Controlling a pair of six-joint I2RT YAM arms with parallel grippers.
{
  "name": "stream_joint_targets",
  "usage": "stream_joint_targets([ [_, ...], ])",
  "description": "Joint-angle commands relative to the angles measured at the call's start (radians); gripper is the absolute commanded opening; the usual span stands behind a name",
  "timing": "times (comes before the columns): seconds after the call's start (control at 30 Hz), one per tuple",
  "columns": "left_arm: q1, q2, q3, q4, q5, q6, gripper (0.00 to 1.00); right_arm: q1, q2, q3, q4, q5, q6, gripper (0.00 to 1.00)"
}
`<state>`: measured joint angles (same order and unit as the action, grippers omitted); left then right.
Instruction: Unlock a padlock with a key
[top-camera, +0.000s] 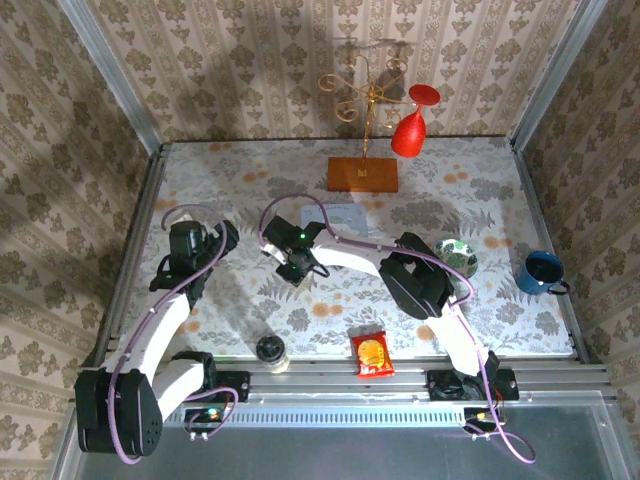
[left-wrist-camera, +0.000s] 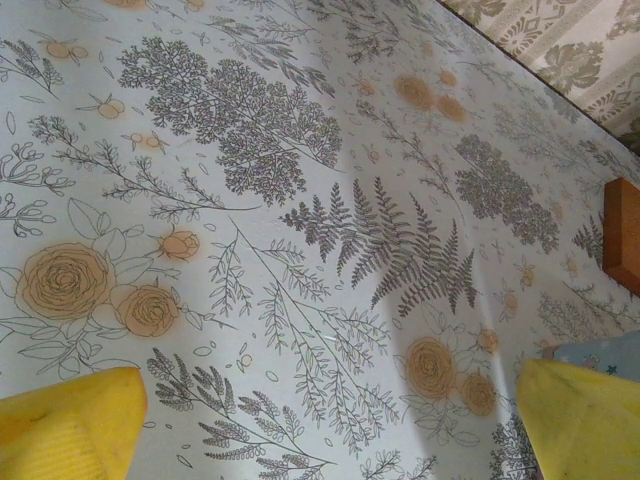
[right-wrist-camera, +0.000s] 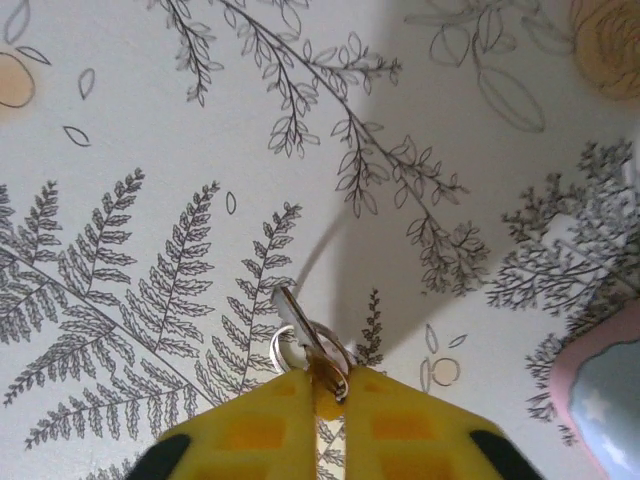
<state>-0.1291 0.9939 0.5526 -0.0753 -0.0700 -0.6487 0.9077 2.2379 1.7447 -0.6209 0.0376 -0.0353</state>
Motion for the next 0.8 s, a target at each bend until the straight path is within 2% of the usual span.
stream_joint_targets([
  [0.0, 0.006, -0.006, -0.001, 0.007, 0.025, -0.012, 0.97, 0.006, -0.03, -0.048, -0.011, -0.008, -0.012, 0.02],
  [0.03, 0.006, -0.006, 0.003, 0.003, 0.031, -0.01, 0.97, 0.005, -0.043, -0.058, -0.001, -0.001, -0.011, 0.0],
  [0.23, 0.006, 0.0, 0.024, -0.011, 0.099, -0.016, 0.91, -0.005, -0.132, -0.143, 0.079, 0.009, 0.011, 0.0],
  [0.47, -0.04, -0.006, 0.071, -0.055, 0.182, 0.007, 0.8, -0.057, -0.254, -0.253, 0.193, -0.091, 0.081, 0.0],
  [0.6, -0.104, 0.011, 0.105, -0.071, 0.243, 0.021, 0.71, -0.108, -0.338, -0.335, 0.283, -0.213, 0.153, 0.0],
  [0.77, -0.168, 0.035, 0.124, 0.011, 0.376, 0.11, 0.67, -0.194, -0.421, -0.434, 0.421, -0.433, 0.275, 0.0],
])
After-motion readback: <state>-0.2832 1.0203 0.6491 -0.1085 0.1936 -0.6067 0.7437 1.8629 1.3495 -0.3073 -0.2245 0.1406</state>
